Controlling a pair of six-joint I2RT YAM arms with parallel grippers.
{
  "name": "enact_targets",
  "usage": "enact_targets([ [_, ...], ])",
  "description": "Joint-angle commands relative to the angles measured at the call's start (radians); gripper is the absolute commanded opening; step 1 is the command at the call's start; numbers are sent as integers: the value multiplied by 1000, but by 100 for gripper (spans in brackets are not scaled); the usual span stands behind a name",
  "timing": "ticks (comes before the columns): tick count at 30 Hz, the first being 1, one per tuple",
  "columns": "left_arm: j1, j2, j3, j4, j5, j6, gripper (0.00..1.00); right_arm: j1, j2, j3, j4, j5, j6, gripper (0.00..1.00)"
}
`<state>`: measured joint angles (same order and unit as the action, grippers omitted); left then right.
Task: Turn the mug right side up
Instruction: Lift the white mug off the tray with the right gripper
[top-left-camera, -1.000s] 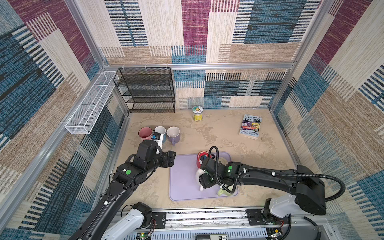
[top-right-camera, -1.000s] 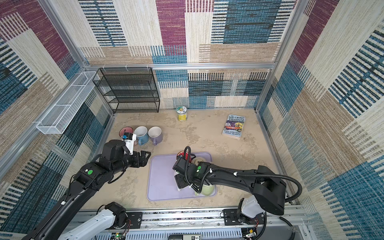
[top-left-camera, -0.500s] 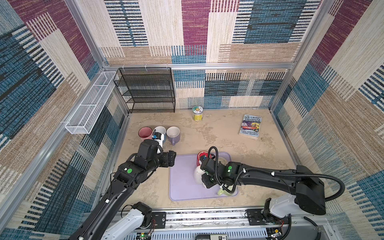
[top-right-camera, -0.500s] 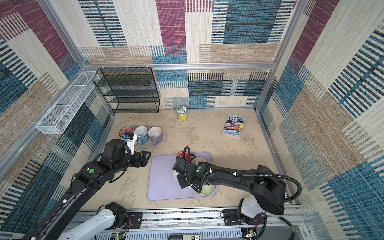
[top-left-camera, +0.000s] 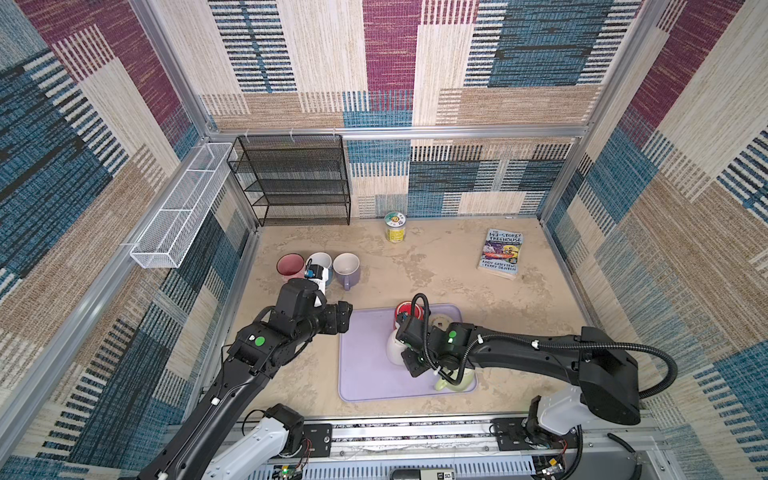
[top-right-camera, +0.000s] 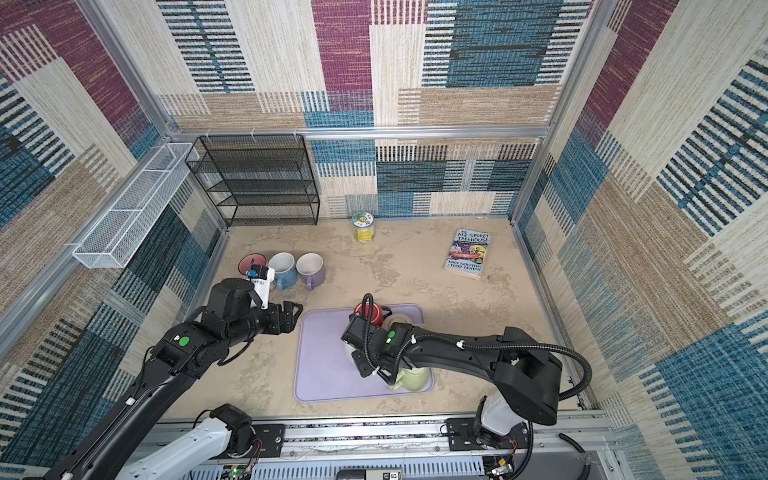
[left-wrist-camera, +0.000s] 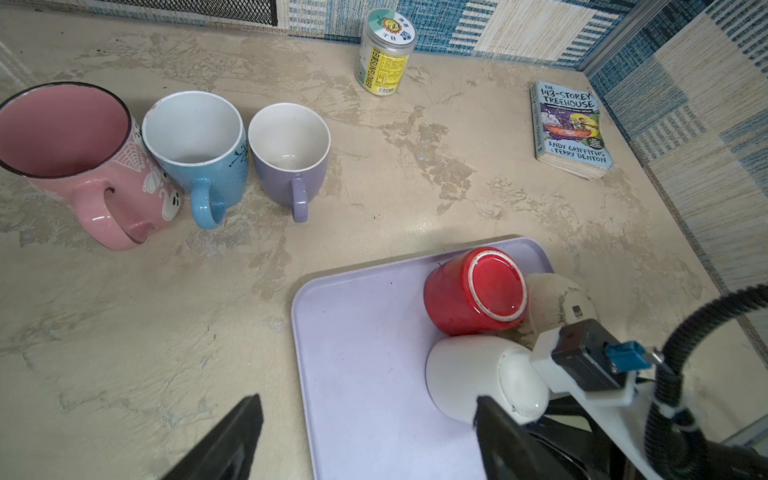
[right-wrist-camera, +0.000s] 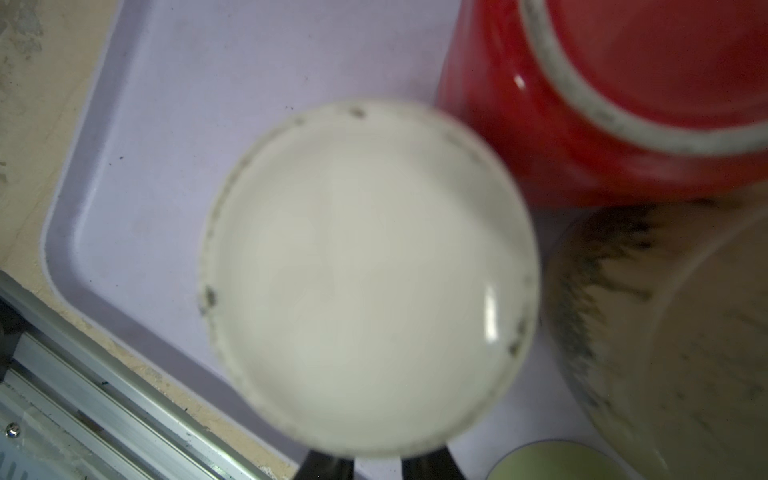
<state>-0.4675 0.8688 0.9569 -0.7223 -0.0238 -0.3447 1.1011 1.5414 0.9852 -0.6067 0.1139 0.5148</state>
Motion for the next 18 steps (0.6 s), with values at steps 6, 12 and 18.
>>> enact_targets([
  [6,0,-7,-6,17,2,12,85,0,7,9,-5,35,-10,4],
  [12,0,-10,-7,16,4,10,85,1,10,13,2,29,-20,0],
  [18,0,-15,-10,18,10,6,85,2,-20,14,24,20,-28,0],
])
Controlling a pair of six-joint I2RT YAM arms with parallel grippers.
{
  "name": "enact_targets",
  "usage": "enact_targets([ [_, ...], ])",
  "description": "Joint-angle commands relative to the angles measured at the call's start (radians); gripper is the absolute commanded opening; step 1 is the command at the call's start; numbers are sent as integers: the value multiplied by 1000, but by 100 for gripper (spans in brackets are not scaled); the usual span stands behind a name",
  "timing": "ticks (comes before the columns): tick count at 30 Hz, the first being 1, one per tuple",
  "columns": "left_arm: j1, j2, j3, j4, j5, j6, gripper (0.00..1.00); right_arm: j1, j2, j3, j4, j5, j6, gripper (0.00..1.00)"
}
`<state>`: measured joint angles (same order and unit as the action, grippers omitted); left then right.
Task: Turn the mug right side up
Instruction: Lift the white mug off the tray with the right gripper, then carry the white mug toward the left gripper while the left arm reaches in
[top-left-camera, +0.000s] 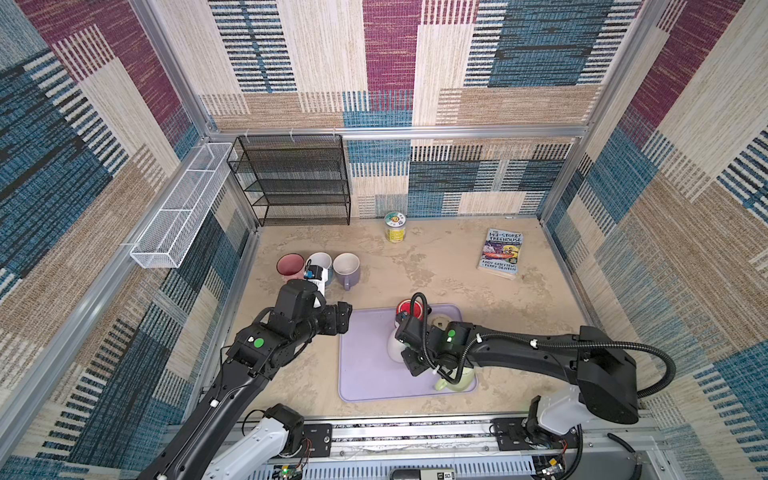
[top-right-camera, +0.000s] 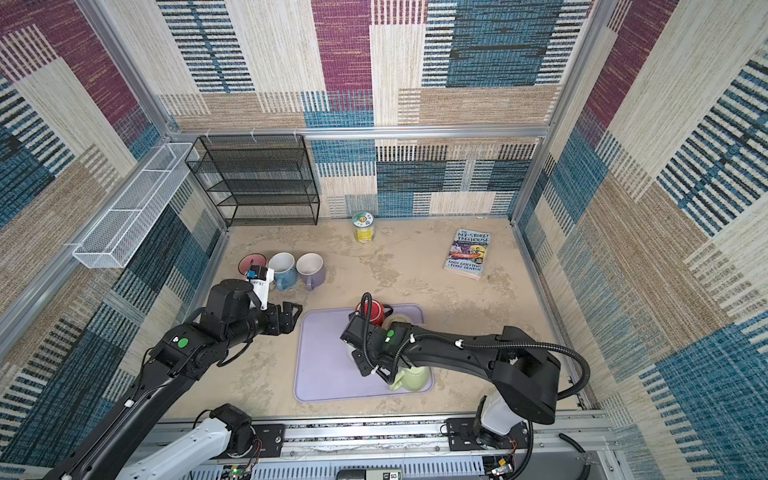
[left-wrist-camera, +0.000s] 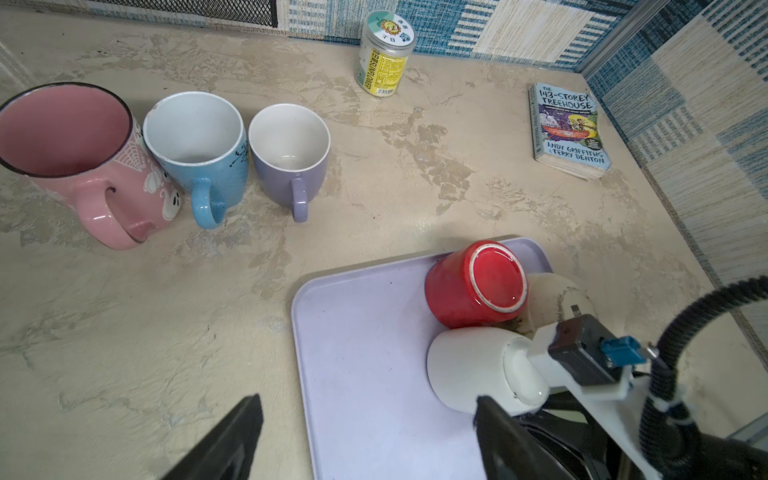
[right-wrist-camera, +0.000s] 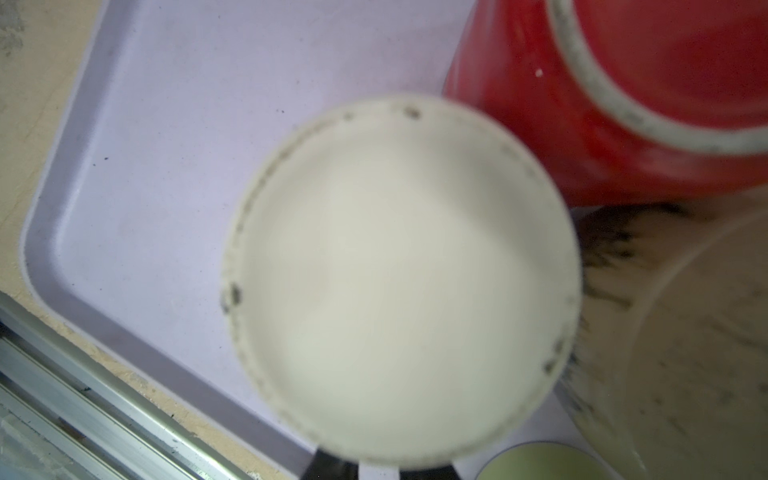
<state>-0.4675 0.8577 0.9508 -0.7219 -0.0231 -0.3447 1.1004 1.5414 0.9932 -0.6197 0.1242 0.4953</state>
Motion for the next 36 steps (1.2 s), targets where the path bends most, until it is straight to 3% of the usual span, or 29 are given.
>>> enact_targets([
  [1,0,-7,-5,19,14,3,85,1,-30,7,43,8,-11,0],
  [20,0,-64,-50,46,73,-41,85,2,-164,27,118,-89,-84,0],
  [36,0,-97,-78,103,163,-69,85,2,-434,-33,239,-145,-93,0],
])
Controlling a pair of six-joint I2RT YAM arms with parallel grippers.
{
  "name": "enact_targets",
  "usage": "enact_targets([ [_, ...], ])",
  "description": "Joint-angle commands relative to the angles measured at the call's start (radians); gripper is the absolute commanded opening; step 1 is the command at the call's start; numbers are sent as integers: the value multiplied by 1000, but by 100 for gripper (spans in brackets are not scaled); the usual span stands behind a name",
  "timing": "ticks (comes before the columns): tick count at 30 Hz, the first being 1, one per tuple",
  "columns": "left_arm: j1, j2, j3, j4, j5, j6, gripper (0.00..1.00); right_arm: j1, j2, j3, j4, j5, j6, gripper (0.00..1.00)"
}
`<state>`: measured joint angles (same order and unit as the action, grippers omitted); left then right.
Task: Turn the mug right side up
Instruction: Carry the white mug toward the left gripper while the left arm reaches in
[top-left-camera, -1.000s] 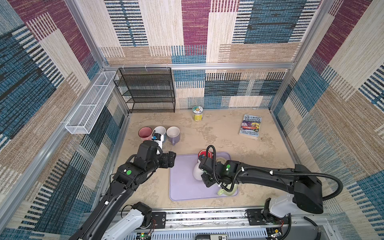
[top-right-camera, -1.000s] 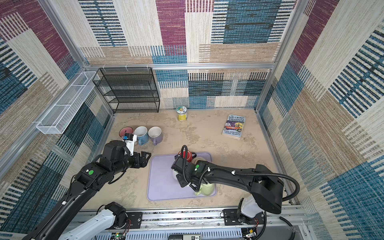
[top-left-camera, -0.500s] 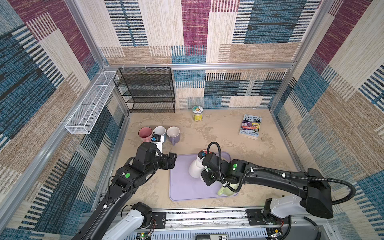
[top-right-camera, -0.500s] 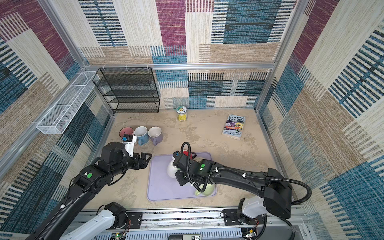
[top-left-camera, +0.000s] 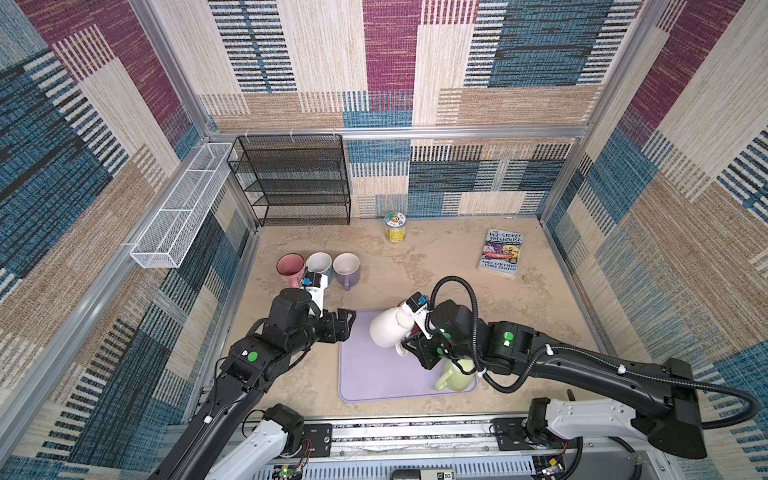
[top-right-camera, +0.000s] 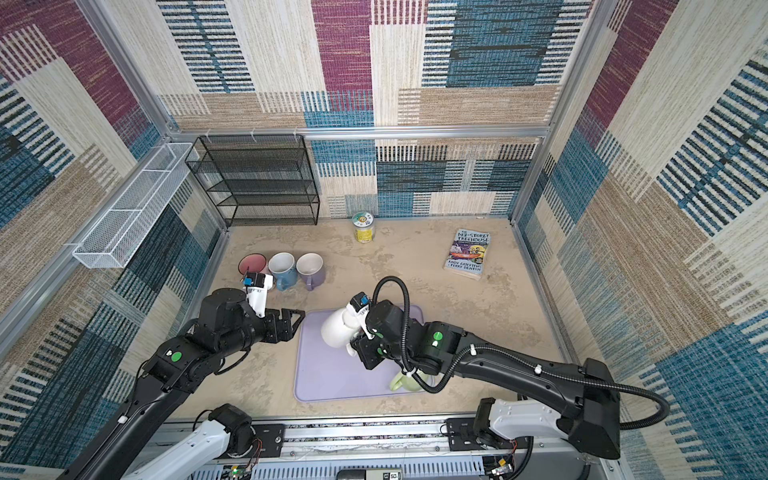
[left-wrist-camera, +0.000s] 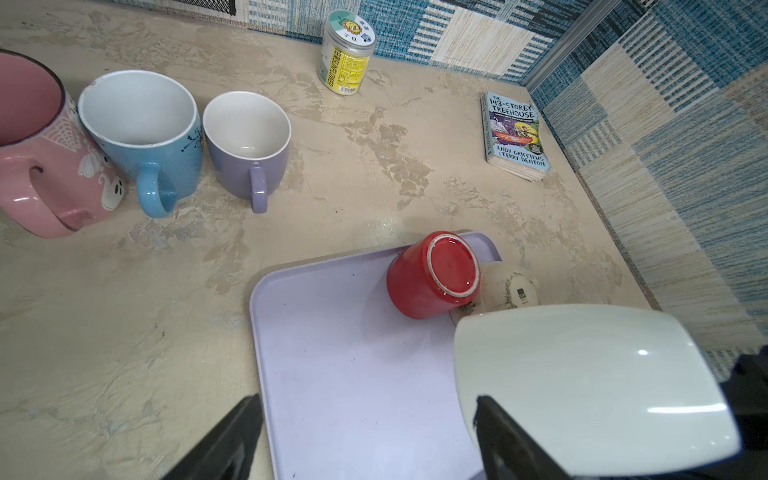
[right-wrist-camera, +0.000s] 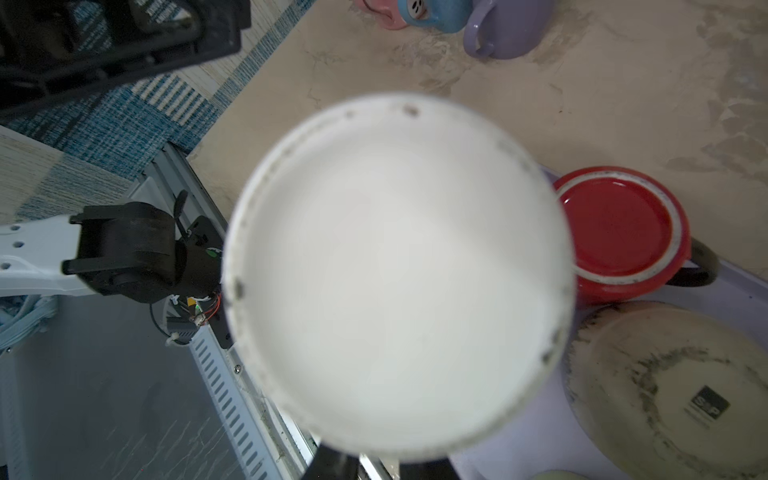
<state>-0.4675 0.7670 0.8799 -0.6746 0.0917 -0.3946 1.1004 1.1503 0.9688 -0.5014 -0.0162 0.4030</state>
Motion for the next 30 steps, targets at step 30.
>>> enact_targets([
  [30,0,-74,-186,418,300,-182,84,-342,-312,-241,521,-287,188,0],
])
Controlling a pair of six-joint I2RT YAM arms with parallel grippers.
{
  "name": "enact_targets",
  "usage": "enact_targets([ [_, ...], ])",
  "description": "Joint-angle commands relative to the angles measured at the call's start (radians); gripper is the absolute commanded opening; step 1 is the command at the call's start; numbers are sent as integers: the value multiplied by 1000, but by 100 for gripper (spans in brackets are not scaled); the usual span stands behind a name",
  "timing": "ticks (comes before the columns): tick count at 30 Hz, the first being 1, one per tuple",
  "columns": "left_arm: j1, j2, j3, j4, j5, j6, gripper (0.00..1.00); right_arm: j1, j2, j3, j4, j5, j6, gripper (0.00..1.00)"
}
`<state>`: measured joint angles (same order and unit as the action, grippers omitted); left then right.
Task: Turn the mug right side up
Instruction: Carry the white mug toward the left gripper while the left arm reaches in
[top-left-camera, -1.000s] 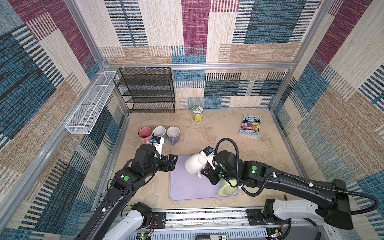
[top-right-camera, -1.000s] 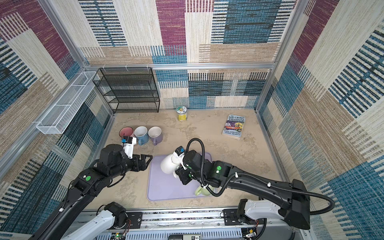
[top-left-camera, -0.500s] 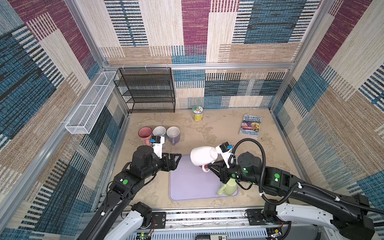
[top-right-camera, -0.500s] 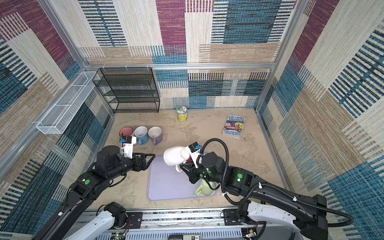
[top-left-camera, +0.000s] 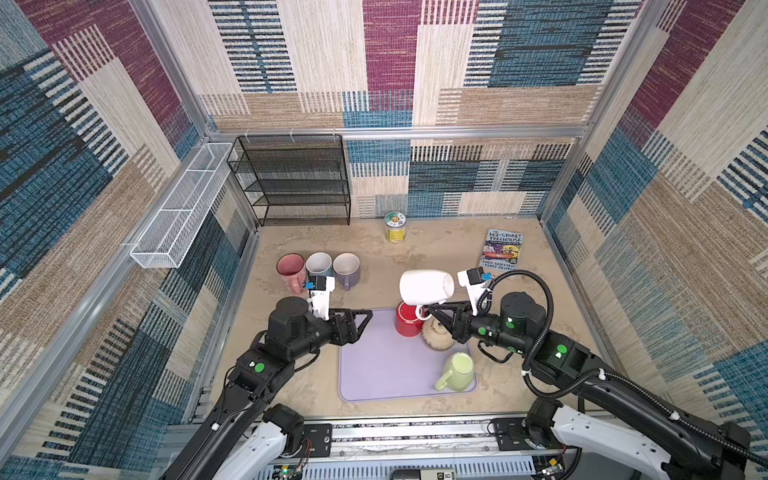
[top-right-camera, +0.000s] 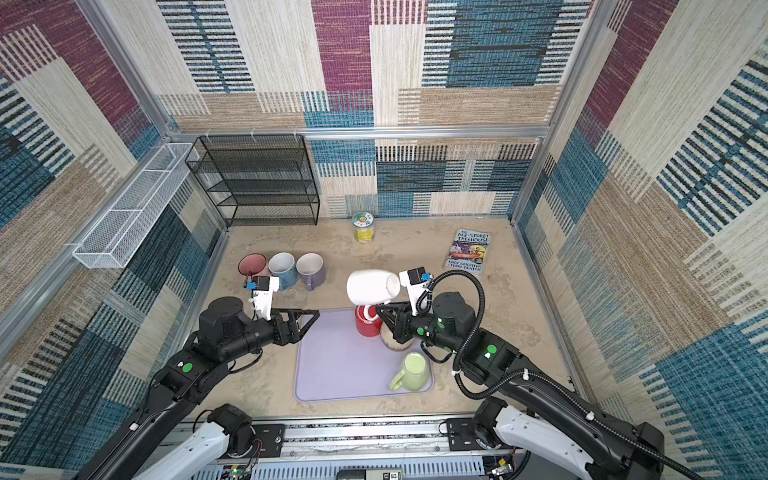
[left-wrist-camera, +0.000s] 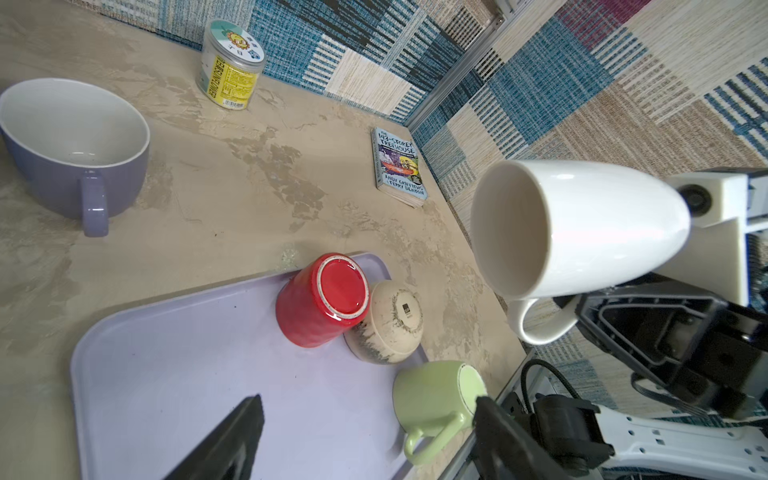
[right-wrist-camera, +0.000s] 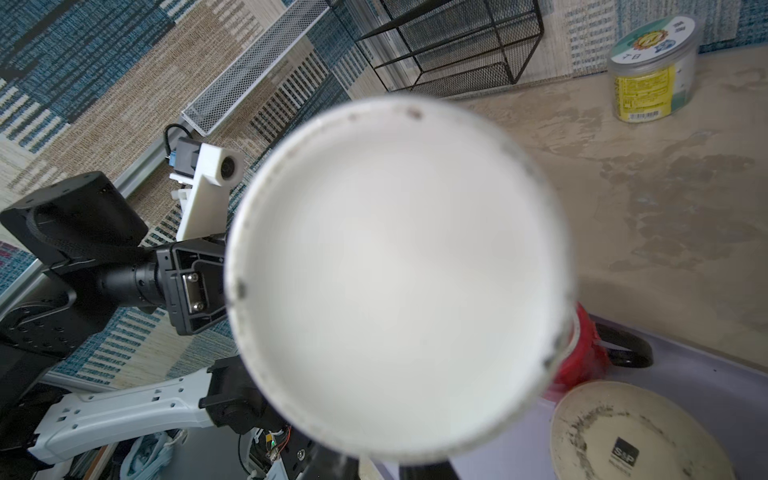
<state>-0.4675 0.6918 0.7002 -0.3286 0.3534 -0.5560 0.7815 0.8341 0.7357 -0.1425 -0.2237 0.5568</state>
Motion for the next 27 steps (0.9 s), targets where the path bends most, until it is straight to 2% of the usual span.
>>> enact_targets([
  [1,0,3,-9,85,43,-21,84,-39,7,-13,181,-100,40,0],
  [18,0,143,-128,547,199,-174,84,-261,150,-62,505,-394,121,0],
  [27,-2,310,-149,866,307,-278,82,-371,242,-127,806,-566,282,0],
])
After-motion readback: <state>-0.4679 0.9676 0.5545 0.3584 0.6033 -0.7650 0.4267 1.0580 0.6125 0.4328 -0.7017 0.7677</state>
